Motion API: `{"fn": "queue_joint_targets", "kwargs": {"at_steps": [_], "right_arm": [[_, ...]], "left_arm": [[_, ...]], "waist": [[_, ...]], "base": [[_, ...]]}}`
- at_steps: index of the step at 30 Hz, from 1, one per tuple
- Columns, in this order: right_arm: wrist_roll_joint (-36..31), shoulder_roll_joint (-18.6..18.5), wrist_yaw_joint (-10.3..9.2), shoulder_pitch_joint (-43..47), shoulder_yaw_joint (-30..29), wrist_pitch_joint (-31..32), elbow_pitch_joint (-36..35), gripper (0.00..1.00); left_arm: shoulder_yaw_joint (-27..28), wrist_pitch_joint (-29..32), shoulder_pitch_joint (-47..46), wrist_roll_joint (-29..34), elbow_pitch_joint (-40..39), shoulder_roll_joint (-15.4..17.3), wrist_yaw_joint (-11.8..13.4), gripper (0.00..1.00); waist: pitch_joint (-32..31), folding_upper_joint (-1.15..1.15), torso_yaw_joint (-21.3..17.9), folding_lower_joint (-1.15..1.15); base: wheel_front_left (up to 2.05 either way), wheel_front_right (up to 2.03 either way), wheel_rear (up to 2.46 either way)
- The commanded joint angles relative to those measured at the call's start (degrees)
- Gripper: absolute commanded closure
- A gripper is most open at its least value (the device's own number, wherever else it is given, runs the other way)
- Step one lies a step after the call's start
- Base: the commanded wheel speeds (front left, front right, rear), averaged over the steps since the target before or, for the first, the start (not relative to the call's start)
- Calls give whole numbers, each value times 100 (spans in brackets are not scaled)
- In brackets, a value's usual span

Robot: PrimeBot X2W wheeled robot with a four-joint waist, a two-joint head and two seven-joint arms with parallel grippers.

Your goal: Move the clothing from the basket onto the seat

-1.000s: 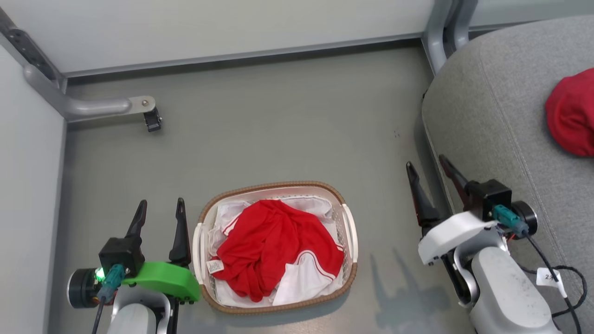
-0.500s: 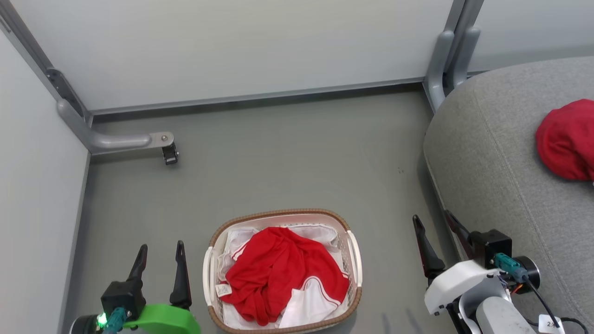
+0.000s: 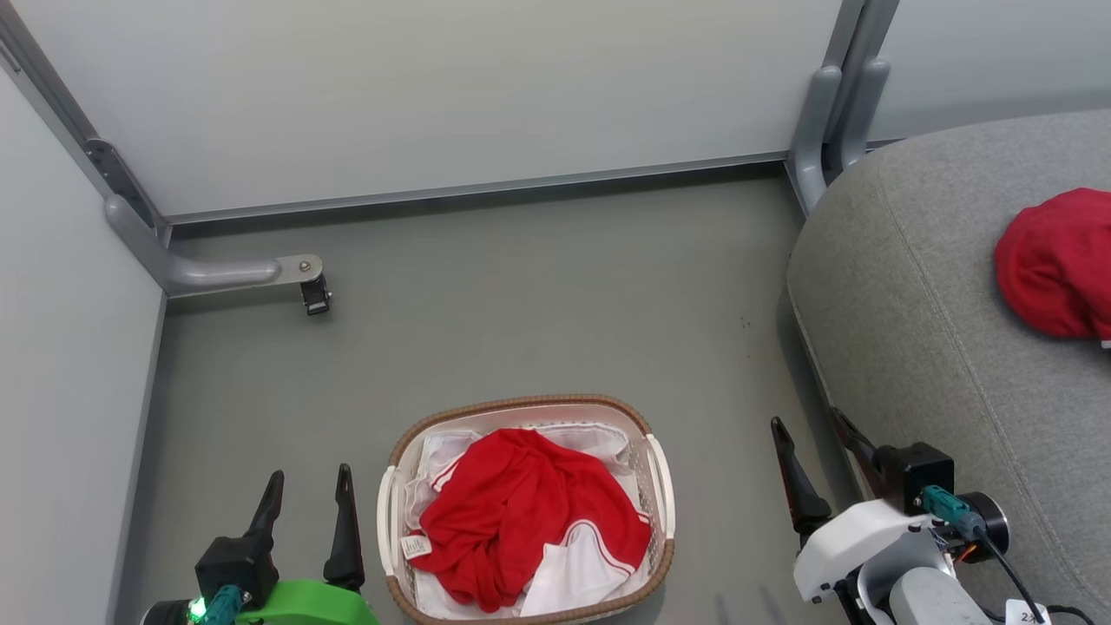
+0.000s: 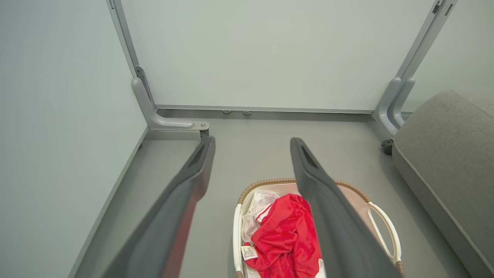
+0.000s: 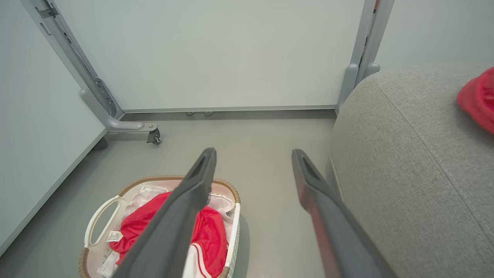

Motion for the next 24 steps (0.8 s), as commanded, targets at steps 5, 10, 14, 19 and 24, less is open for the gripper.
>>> {"fn": "queue_joint_targets", "kwargs": {"at_steps": [5,10,14,19,24], "right_arm": [[48,-18,-6,-169,39,0,-48,0],[19,-36,-6,-434,82,0,-181,0],[23,-83,-6,-702,139,0,-303,0],[87,-79,-6,-1082,178,0,-422,0],[124,-65,-6,-1395,221,0,-627,0]], "left_arm": [[-82,3,-130,-111,70,14,-49,0],[-283,3,-414,-170,208,13,-53,0],[-482,3,-726,-269,371,16,-25,0],[-724,3,-1166,-340,614,17,5,0],[-961,3,-1643,-342,992,20,-40,0]], "waist": [[233,0,-51,0],[707,0,-151,0],[1137,0,-262,0],[1723,0,-460,0],[2262,0,-596,0]], "base": [[0,0,0],[0,0,0],[0,0,0],[0,0,0],[0,0,0]]}}
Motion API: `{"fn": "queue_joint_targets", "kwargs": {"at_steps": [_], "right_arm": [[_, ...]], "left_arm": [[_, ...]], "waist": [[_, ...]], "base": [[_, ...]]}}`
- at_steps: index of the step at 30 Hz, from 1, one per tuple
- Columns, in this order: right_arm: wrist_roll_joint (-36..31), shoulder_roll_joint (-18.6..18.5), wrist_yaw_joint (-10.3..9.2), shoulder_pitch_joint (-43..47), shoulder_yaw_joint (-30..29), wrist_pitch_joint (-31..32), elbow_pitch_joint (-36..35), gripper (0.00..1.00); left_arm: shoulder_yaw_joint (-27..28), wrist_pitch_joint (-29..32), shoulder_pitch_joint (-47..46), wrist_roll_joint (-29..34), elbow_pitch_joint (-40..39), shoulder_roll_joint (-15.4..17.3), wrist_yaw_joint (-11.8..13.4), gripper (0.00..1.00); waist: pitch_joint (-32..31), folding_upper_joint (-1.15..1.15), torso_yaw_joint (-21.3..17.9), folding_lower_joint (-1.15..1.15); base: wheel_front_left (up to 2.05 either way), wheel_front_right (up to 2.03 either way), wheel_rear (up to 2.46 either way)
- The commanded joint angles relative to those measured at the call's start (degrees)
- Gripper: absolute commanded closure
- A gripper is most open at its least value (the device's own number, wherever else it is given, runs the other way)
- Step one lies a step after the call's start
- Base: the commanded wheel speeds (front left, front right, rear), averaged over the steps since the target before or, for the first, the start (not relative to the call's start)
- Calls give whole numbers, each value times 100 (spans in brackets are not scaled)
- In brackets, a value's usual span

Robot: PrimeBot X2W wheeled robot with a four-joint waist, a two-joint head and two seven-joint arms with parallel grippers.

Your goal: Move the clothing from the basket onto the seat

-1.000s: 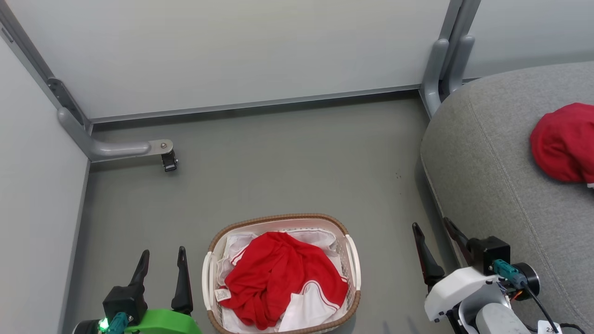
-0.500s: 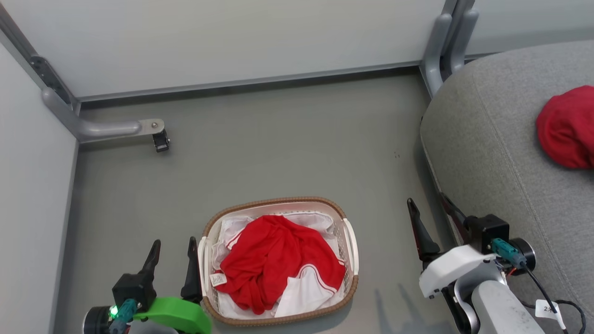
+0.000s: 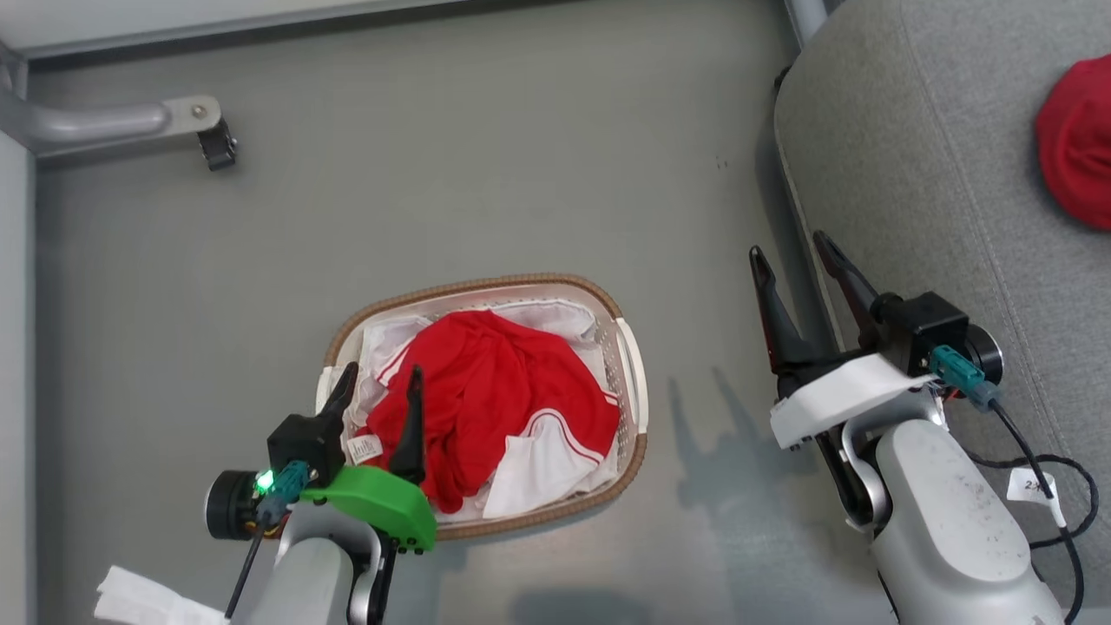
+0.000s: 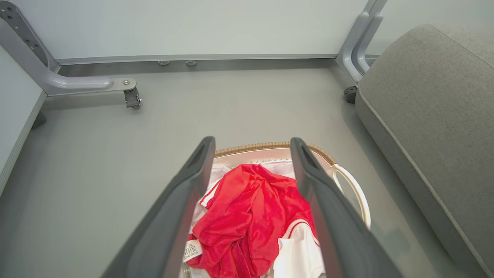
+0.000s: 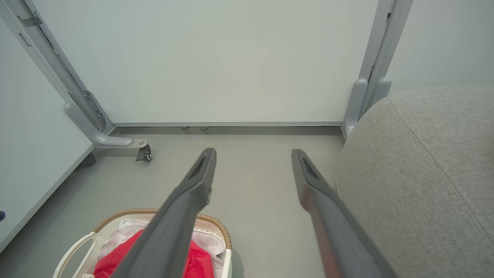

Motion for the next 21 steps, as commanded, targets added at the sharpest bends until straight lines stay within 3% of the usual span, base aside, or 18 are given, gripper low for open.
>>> {"fn": "queue_joint_targets", "kwargs": {"at_steps": [1,10,21], "right_arm": [[41,-10,-6,-148,12,0,-65,0],[205,29,-6,-627,201,0,-353,0],[472,41,-6,-965,432,0,-606,0]], "left_arm": [[-51,3,-242,37,163,27,-27,0],[-208,3,-1299,319,1423,32,-150,0],[-273,3,-2380,672,2954,105,-7,0]], "waist": [[695,0,-288,0],[1621,0,-582,0],[2415,0,-924,0]], "base": [[0,0,0],[0,0,0],[0,0,0]]}}
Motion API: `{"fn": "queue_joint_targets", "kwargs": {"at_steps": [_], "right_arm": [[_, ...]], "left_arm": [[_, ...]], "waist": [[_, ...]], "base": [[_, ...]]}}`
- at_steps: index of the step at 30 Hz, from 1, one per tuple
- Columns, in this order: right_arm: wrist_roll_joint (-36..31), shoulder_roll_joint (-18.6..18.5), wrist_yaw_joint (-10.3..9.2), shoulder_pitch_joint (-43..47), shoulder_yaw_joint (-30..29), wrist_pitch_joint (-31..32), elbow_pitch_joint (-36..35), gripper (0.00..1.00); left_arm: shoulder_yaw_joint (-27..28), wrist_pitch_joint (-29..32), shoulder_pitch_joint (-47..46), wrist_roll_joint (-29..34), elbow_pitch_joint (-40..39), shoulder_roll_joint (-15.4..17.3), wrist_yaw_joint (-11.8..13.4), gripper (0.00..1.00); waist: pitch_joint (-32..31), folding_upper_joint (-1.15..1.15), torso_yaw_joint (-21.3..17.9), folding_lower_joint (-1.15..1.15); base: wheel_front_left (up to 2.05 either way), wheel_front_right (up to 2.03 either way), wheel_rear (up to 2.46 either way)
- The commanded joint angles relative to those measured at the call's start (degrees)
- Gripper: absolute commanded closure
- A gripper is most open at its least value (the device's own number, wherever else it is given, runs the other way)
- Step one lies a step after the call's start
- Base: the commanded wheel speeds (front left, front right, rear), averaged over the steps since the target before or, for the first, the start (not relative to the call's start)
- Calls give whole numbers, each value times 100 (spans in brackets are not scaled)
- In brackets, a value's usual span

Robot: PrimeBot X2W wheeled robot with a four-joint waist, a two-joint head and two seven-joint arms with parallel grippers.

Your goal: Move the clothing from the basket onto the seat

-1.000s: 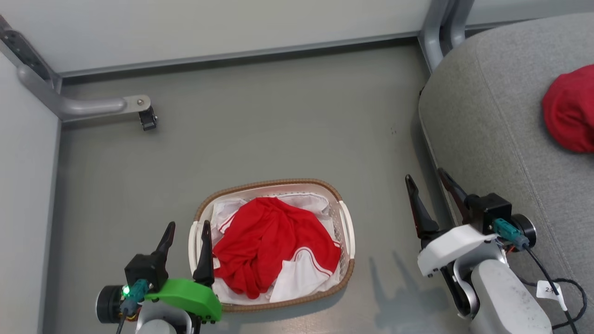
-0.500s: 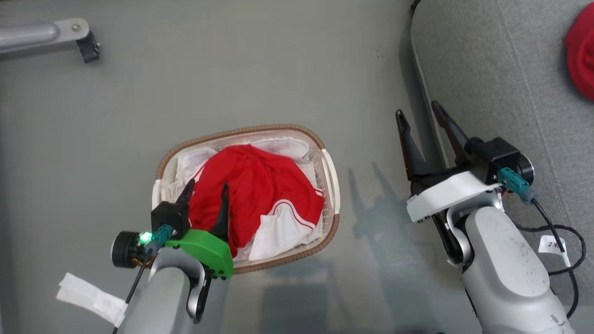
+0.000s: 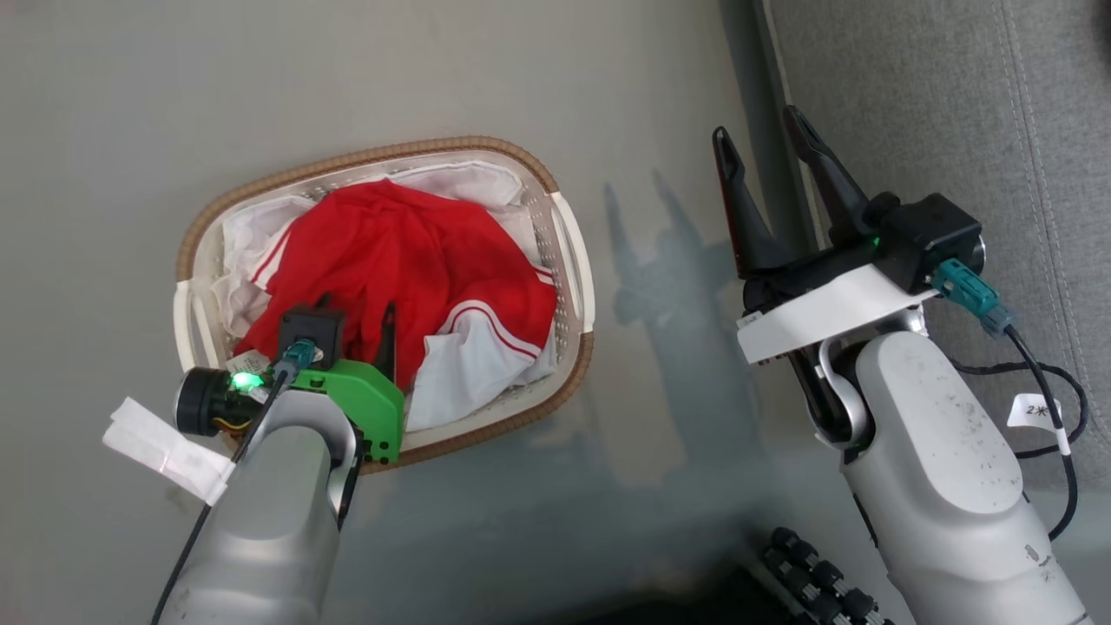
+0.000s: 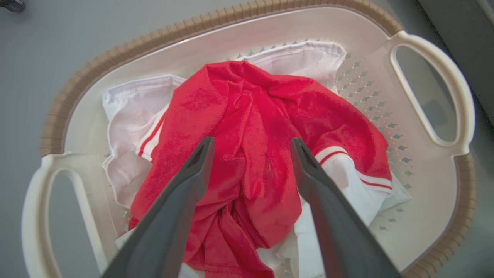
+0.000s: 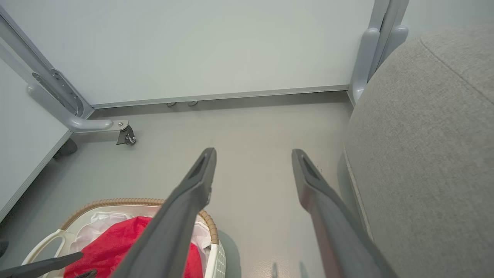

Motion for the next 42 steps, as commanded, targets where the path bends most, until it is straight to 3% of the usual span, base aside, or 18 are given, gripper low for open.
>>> {"fn": "queue_joint_targets", "kwargs": {"at_steps": [1,6,12,20,26,27,28,29,42], "right_arm": [[50,-6,-6,-64,38,0,-53,0],[158,-7,-6,-163,96,0,-141,0],[250,-9,-6,-218,101,0,-214,0],[367,-11,-6,-235,195,0,-262,0],[447,-9,-6,-260,232,0,-276,0],[458,-10,-6,-262,234,0,-276,0],[465,-10,-6,-259,234,0,-277,0],[474,-10,-6,-254,230,0,-272,0],[389,-11,-6,-21,190,0,-3,0]], "left_arm": [[-1,3,-210,58,147,84,59,0],[-105,3,-632,153,681,125,92,0],[-301,88,-1123,381,1190,206,400,0],[-548,523,-1459,599,1447,334,807,0],[-623,858,-1537,583,1494,401,872,0],[-619,905,-1541,558,1498,404,854,4],[-621,947,-1539,542,1501,403,836,77],[-619,978,-1526,524,1503,397,829,100],[-675,211,-1119,275,1493,159,528,100]], "waist": [[407,0,-298,-1],[676,0,-401,-1],[961,0,-473,-1],[1170,0,-535,-1],[1250,0,-582,-1],[1255,0,-587,-1],[1255,0,-590,-1],[1251,0,-591,-1],[450,0,-414,-1]], "base": [[0,0,0],[0,0,0],[0,0,0],[0,0,0],[0,0,0],[0,0,0],[0,0,0],[0,0,0],[0,0,0]]}}
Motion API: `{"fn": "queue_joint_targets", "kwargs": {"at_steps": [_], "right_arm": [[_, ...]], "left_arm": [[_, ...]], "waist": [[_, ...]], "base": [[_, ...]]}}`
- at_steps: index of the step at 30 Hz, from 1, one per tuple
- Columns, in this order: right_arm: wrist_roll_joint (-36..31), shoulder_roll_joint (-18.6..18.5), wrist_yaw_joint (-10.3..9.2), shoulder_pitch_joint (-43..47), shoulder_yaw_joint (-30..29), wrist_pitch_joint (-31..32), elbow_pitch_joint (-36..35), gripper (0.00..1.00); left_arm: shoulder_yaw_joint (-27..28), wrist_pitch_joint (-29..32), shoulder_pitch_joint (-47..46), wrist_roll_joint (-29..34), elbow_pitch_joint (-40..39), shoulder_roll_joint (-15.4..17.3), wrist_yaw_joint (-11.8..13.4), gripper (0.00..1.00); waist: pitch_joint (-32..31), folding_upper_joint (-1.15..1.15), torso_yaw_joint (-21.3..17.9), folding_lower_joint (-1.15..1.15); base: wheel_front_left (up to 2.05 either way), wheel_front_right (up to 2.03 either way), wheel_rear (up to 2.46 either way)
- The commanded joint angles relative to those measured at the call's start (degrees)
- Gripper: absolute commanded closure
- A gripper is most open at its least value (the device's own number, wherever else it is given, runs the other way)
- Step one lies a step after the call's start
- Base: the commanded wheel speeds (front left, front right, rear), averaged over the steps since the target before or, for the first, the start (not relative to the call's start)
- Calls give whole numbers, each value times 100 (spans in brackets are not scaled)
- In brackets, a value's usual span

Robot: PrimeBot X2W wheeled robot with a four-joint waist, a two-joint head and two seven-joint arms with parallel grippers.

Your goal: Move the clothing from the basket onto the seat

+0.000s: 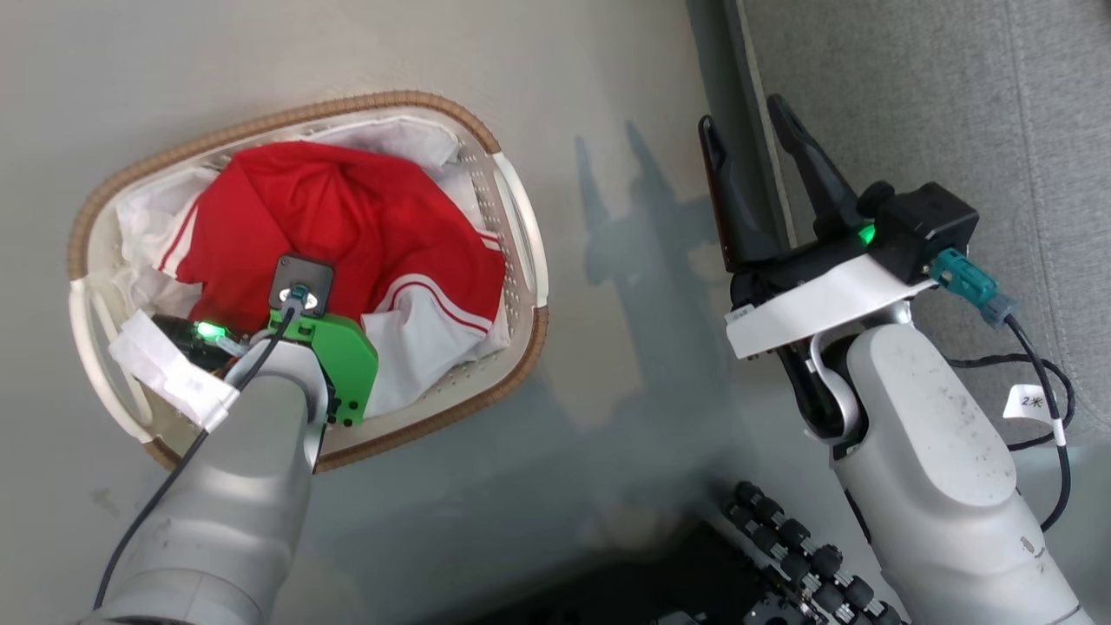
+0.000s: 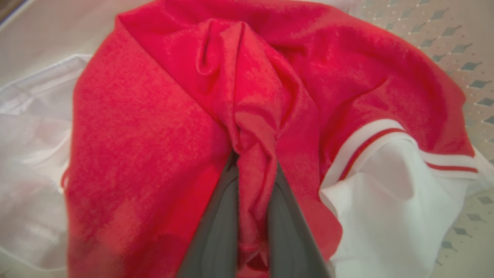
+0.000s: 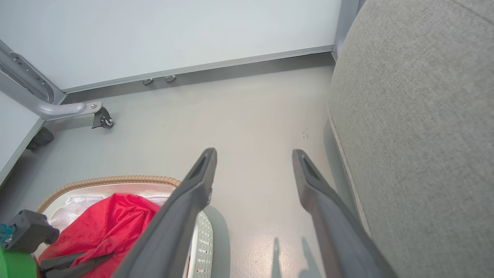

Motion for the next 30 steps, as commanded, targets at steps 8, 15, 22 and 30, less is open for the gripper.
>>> {"fn": "queue_joint_targets", "kwargs": {"at_steps": [8,15,22,30], "right_arm": [[-211,-24,-6,549,-74,0,317,0],[-371,-24,-6,979,-178,0,509,0],[-462,-24,-6,1354,-259,0,590,0],[-680,-23,-6,1754,-368,0,650,0]], "left_arm": [[-47,-246,708,-284,-614,-136,-407,100],[-60,-241,1547,-473,-1764,-158,-561,100],[-55,-242,2275,-638,-2869,-163,-648,100],[175,-243,2970,-683,-3814,-160,-690,100]], "waist": [[-1411,0,400,0],[-2186,0,746,0],[-2848,0,1039,0],[-3455,0,1213,0]], "base": [[0,0,0],[0,0,0],[0,0,0],[0,0,0]]}}
